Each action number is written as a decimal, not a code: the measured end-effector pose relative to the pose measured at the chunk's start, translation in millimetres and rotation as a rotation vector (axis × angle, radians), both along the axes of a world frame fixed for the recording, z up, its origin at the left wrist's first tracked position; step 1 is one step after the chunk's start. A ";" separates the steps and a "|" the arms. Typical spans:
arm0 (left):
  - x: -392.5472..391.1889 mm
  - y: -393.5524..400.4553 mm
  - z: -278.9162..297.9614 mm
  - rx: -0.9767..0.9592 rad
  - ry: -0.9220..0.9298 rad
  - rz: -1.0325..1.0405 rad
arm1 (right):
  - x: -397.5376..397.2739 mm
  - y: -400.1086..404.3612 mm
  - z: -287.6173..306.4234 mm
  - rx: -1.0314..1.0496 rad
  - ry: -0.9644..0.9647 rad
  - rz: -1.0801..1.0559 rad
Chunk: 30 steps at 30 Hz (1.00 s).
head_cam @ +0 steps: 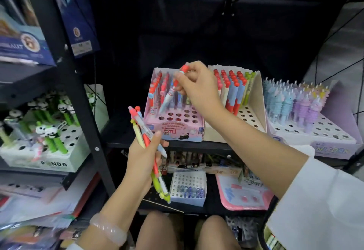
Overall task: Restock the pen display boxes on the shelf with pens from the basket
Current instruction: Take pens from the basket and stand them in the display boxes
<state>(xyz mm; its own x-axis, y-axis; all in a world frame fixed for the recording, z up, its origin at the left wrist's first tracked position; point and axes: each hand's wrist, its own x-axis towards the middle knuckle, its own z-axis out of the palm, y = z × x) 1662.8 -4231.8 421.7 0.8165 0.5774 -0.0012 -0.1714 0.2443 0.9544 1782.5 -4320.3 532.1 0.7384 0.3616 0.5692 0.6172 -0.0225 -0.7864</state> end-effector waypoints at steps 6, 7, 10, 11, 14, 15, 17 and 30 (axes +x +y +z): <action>-5.5 10.7 -6.8 -0.006 0.041 -0.012 | 4.8 21.1 -9.5 -0.267 -0.113 -0.080; -5.1 10.6 -7.3 0.002 0.050 -0.015 | 5.5 22.6 -7.8 -0.301 -0.141 -0.095; -4.3 8.9 -7.1 0.013 0.053 -0.015 | 8.4 24.8 -1.6 -0.362 -0.217 -0.142; -4.2 8.9 -7.1 0.014 0.048 -0.011 | 8.9 25.2 -1.6 -0.396 -0.241 -0.151; -2.9 9.1 -7.1 0.021 0.040 0.010 | 3.9 27.2 -13.3 -0.565 -0.284 -0.138; -2.6 9.1 -6.9 0.032 0.040 0.023 | 1.4 28.5 -18.0 -0.614 -0.300 -0.141; -2.6 9.1 -6.9 0.069 0.039 0.054 | -1.1 32.7 -22.7 -0.704 -0.356 -0.200; 0.8 5.2 -7.7 0.360 0.070 0.186 | -21.6 18.1 -42.3 -0.384 -0.066 -0.045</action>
<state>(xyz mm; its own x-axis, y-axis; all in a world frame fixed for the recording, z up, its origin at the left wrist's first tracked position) 1663.6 -4226.6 414.1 0.7029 0.6891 0.1762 -0.1128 -0.1365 0.9842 1760.9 -4302.1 489.8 0.7249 0.5256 0.4453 0.6576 -0.3355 -0.6745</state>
